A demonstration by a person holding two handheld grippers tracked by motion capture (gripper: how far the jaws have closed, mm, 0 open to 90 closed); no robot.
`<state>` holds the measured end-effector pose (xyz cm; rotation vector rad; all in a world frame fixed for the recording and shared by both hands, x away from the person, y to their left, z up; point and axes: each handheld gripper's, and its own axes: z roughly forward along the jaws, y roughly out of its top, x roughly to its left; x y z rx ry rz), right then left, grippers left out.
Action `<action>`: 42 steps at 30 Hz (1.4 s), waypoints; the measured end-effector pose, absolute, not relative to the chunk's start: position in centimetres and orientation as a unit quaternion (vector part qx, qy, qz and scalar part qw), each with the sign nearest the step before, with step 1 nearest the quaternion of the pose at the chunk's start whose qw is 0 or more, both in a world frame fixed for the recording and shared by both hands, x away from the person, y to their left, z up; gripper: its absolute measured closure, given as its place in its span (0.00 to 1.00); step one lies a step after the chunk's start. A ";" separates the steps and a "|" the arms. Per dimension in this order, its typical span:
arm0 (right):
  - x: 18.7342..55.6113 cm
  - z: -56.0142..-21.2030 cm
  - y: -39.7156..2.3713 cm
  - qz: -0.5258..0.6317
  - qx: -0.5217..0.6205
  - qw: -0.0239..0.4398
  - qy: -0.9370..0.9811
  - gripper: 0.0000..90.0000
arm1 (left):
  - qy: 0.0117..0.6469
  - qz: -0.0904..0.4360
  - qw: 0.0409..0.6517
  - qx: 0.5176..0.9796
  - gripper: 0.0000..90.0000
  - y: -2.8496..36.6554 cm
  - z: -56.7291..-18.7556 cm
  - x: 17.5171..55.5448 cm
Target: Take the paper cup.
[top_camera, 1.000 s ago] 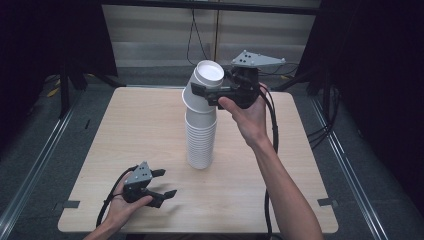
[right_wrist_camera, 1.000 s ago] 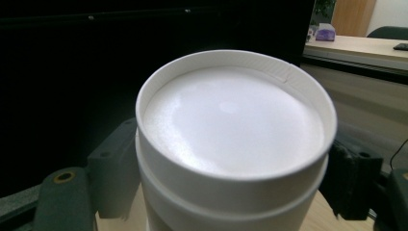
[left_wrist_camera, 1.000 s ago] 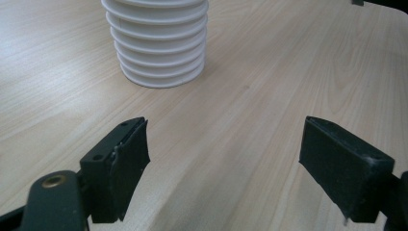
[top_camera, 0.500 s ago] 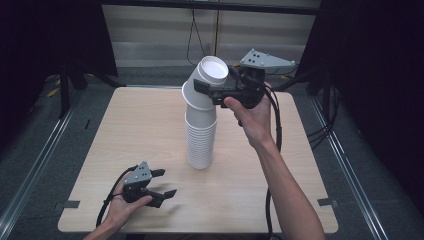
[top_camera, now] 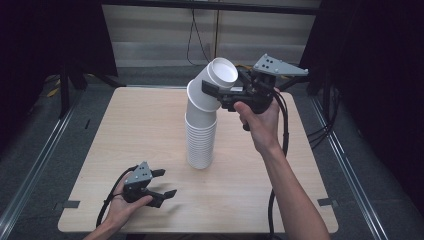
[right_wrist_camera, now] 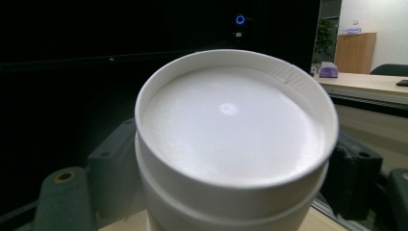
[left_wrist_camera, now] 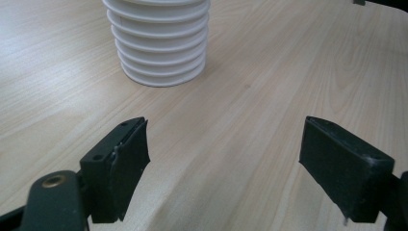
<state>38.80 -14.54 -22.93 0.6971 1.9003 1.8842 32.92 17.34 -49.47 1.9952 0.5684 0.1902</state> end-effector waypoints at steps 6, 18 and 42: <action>38.5 -23.1 -15.7 0.671 0.254 0.188 0.670 0.23 | 0.235 0.079 0.505 0.826 0.19 17.3 -49.5 32.9; 37.1 -23.3 -18.8 0.669 0.267 0.207 0.662 0.24 | 0.236 0.079 0.506 0.826 0.19 17.3 -49.5 33.0; 34.9 -27.3 -20.5 0.648 0.278 0.195 0.682 0.24 | 0.241 0.051 0.530 0.811 0.19 17.2 -49.3 32.8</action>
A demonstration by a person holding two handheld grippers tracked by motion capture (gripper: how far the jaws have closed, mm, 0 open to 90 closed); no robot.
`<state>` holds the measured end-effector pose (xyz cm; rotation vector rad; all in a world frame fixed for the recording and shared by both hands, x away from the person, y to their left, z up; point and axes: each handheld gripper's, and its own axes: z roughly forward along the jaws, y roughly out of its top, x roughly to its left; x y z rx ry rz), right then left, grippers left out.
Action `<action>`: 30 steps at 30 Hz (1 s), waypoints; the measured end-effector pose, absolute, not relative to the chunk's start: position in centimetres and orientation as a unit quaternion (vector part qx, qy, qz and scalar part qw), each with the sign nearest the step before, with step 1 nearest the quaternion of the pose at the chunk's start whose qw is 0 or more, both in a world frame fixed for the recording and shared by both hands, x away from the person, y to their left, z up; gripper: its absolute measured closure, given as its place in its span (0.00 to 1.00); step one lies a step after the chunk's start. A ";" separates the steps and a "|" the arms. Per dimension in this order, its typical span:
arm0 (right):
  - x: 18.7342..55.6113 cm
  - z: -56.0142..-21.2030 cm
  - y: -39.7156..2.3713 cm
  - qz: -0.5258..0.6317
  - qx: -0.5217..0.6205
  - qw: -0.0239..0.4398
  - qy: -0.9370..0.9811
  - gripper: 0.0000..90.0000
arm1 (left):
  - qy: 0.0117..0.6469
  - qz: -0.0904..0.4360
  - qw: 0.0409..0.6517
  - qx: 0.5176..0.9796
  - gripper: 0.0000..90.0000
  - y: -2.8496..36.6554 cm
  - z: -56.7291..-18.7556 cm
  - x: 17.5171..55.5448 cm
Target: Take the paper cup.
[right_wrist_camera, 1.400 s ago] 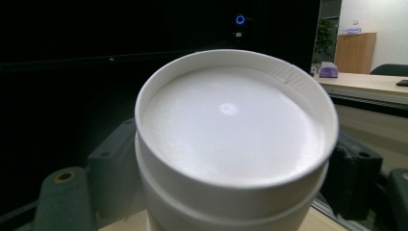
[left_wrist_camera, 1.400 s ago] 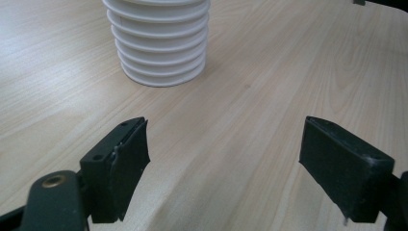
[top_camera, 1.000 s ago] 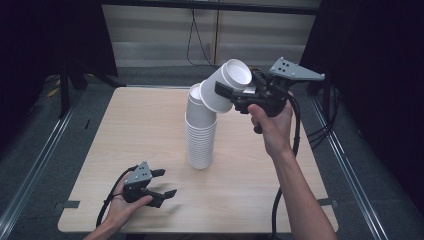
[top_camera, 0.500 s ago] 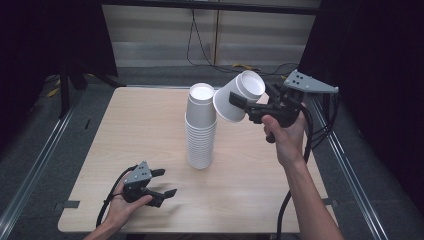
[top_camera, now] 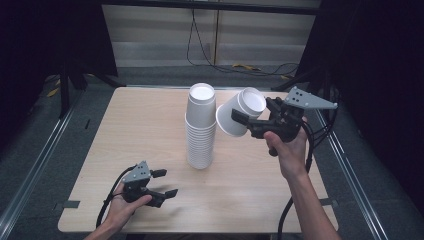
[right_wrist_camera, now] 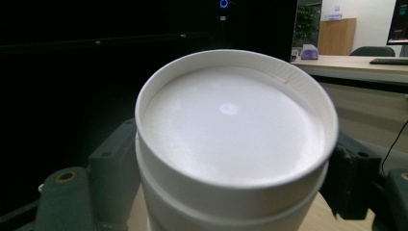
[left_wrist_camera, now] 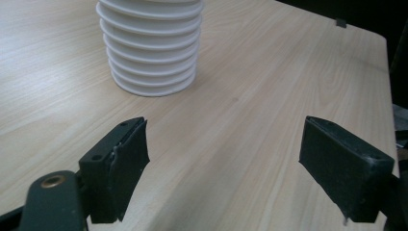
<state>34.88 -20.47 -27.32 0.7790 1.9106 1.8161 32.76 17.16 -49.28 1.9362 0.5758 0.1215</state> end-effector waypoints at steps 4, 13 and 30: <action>34.8 -28.5 -20.5 0.648 0.283 0.183 0.683 0.24 | 0.237 0.050 0.528 0.814 0.19 16.9 -49.2 32.7; 34.6 -30.5 -19.8 0.647 0.279 0.159 0.692 0.24 | 0.225 0.066 0.519 0.822 0.19 16.6 -49.0 32.5; 34.0 -34.7 -18.6 0.620 0.275 0.113 0.726 0.24 | 0.210 0.072 0.537 0.814 0.18 15.9 -47.7 32.5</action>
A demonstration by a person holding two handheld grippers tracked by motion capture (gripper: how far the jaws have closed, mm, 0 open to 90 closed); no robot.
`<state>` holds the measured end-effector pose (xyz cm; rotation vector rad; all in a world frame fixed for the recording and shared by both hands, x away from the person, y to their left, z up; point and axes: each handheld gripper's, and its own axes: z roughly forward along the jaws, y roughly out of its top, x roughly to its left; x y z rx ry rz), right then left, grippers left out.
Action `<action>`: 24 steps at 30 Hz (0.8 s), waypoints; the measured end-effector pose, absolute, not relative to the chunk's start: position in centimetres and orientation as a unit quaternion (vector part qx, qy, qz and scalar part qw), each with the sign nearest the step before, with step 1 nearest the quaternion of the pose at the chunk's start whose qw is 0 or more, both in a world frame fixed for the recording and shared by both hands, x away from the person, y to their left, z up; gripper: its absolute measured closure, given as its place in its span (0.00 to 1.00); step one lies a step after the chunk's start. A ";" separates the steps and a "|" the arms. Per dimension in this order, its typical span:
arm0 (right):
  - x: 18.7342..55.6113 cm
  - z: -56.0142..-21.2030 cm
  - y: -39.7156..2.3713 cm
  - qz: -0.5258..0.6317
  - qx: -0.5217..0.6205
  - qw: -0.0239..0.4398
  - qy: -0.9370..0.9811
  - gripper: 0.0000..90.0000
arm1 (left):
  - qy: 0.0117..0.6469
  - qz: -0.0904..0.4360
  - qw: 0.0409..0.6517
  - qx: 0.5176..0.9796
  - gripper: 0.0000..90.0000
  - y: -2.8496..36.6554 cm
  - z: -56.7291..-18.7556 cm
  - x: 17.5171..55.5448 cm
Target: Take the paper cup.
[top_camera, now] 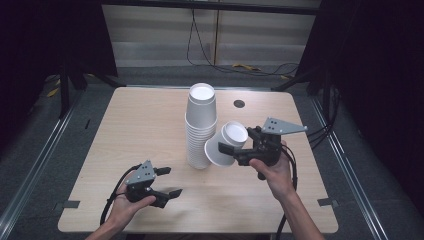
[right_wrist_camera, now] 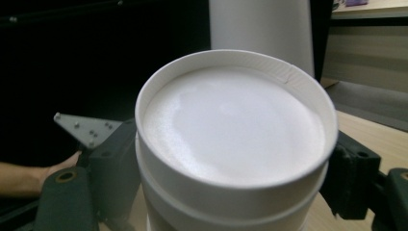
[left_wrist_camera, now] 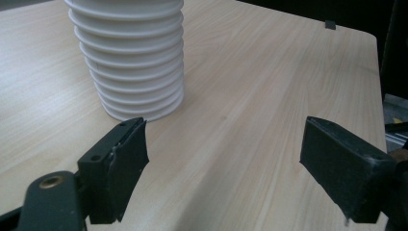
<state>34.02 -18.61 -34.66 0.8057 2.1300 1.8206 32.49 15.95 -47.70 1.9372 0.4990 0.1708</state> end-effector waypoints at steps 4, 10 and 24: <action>33.8 -35.7 -18.1 0.612 0.275 0.102 0.735 0.24 | 0.206 0.074 0.537 0.814 0.18 15.8 -47.5 32.7; 33.9 -37.2 -17.7 0.599 0.279 0.090 0.745 0.24 | 0.204 0.072 0.545 0.810 0.18 15.5 -47.0 32.8; 34.2 -39.4 -16.3 0.585 0.275 0.060 0.760 0.24 | 0.168 0.064 0.571 0.801 0.18 13.5 -44.9 33.2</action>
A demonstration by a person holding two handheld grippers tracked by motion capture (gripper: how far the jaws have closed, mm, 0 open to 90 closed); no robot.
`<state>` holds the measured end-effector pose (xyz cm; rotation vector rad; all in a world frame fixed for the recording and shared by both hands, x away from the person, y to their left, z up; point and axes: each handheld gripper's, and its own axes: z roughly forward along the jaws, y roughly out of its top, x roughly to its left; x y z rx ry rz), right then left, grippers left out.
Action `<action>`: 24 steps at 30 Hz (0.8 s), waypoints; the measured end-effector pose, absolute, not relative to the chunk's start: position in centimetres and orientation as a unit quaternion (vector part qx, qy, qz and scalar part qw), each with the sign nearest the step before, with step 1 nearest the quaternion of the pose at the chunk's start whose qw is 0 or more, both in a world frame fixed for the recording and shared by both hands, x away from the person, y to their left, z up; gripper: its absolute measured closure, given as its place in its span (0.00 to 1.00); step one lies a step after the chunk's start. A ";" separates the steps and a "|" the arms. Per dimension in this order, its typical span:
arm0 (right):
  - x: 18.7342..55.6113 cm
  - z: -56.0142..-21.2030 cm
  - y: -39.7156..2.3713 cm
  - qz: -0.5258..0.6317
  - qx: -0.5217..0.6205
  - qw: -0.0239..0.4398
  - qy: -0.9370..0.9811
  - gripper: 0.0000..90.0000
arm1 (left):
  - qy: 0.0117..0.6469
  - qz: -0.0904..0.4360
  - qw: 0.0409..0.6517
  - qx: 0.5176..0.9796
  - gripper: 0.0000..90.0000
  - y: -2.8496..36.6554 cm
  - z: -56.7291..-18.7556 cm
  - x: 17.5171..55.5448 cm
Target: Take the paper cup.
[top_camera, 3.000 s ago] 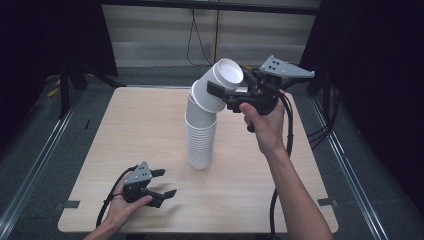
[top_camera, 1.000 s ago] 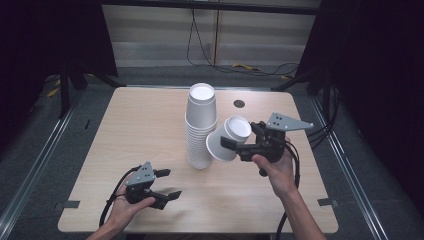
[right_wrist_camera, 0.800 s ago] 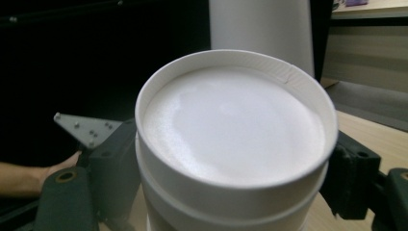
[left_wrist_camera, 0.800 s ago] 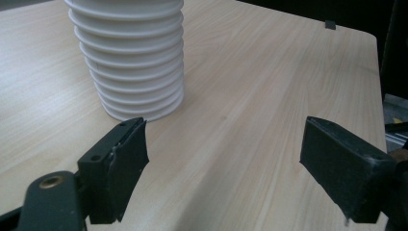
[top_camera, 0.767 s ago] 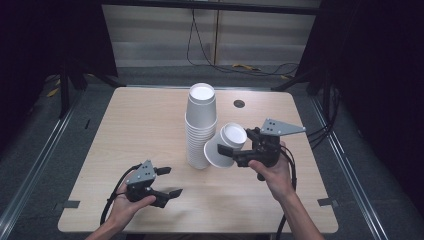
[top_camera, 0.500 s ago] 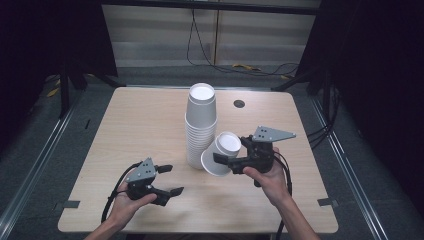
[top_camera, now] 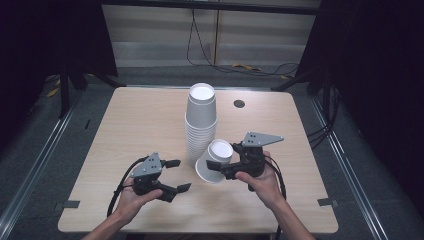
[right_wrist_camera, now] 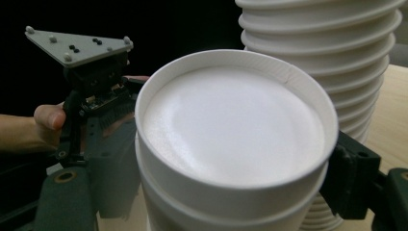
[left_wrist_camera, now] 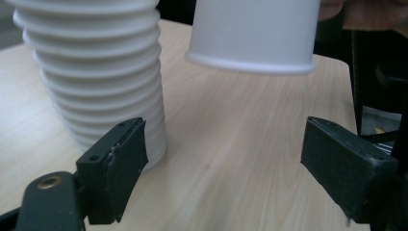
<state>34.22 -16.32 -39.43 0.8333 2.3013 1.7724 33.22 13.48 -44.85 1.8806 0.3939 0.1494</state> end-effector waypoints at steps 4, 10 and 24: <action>34.3 -40.0 -16.1 0.586 0.275 0.051 0.761 0.24 | 0.161 0.059 0.582 0.795 0.18 12.9 -44.6 33.2; 34.3 -41.0 -15.9 0.578 0.280 0.044 0.765 0.24 | 0.155 0.051 0.588 0.792 0.17 12.0 -44.7 32.9; 34.1 -42.3 -14.5 0.564 0.268 0.023 0.780 0.24 | 0.152 0.032 0.581 0.799 0.17 11.5 -45.6 32.9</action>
